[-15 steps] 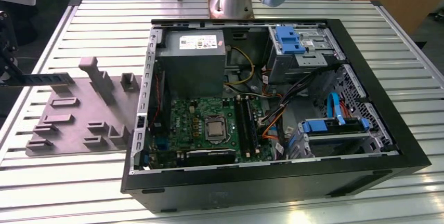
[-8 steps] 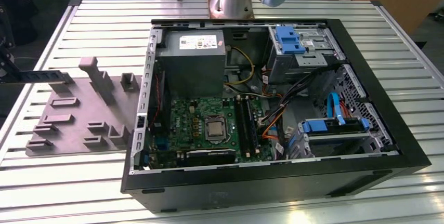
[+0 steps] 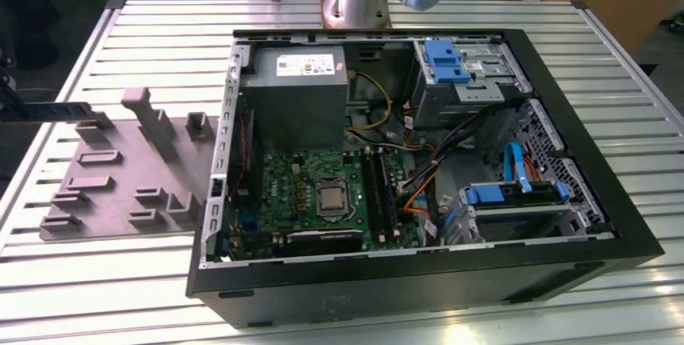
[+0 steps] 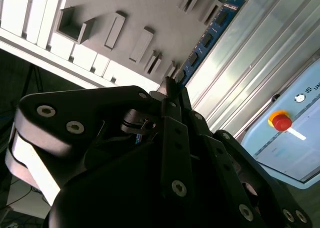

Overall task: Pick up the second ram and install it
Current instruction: 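Pick up the second ram and move it above second insertion slot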

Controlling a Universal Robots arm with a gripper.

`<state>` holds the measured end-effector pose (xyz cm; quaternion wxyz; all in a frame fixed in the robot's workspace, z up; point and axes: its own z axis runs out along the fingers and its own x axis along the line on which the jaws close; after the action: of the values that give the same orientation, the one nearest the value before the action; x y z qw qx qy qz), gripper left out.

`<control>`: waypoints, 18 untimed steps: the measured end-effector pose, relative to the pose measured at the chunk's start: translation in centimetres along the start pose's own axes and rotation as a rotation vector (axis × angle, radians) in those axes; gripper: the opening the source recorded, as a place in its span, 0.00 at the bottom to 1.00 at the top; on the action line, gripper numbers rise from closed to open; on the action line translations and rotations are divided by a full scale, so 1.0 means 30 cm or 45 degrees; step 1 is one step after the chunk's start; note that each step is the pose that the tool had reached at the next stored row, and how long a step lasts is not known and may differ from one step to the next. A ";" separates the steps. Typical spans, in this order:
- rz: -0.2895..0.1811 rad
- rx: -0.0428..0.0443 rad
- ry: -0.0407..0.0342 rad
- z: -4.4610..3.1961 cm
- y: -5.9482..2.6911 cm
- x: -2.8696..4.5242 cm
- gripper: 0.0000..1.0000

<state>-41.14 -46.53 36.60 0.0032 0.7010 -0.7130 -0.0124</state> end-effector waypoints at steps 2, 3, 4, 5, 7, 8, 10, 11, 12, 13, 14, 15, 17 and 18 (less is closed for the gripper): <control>0.000 0.000 0.0000 -0.010 0.000 0.000 0.14; 0.000 0.000 0.0000 -0.015 0.000 0.000 0.14; 0.000 0.000 0.0000 -0.020 0.000 0.000 0.14; 0.000 0.000 0.0000 -0.025 0.001 0.000 0.14; 0.000 0.000 0.0000 -0.035 0.001 -0.001 0.14; 0.000 0.000 0.0000 -0.040 0.001 -0.001 0.14; 0.000 0.000 0.0000 -0.050 0.001 -0.001 0.14; 0.000 0.000 0.0000 -0.055 0.001 -0.001 0.14; 0.000 0.000 0.0000 -0.060 0.001 -0.001 0.14; 0.000 0.000 0.0000 -0.065 0.001 -0.001 0.14; 0.000 0.000 0.0000 -0.071 0.002 -0.001 0.14; 0.000 0.000 0.0000 -0.076 0.002 -0.001 0.14; 0.000 0.000 -0.0001 -0.086 0.002 -0.001 0.14; 0.000 0.000 -0.0001 -0.091 0.002 -0.001 0.14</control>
<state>-41.14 -46.52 39.33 0.0032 0.7010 -0.7130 -0.0125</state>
